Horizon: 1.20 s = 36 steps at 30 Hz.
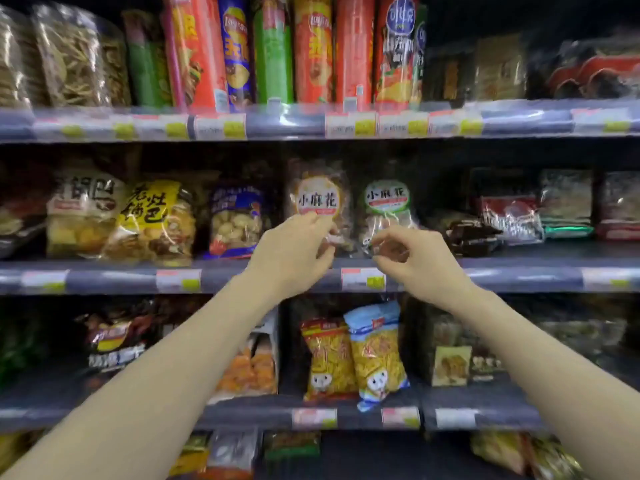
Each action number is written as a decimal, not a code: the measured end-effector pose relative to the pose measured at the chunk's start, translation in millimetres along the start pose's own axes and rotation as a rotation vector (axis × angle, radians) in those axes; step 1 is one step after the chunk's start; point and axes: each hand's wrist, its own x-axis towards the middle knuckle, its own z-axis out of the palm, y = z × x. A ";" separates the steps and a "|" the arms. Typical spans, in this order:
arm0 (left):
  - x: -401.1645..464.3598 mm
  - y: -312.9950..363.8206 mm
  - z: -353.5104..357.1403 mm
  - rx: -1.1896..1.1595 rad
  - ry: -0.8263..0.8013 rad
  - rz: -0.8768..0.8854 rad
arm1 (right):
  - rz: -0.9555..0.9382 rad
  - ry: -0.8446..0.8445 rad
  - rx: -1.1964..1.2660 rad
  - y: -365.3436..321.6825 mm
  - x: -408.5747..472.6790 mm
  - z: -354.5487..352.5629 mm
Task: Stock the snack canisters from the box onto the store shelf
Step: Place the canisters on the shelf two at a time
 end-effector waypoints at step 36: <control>-645.6 64.6 547.1 -0.442 -1.237 -0.671 | 1.115 -1.150 0.171 223.0 -659.6 465.0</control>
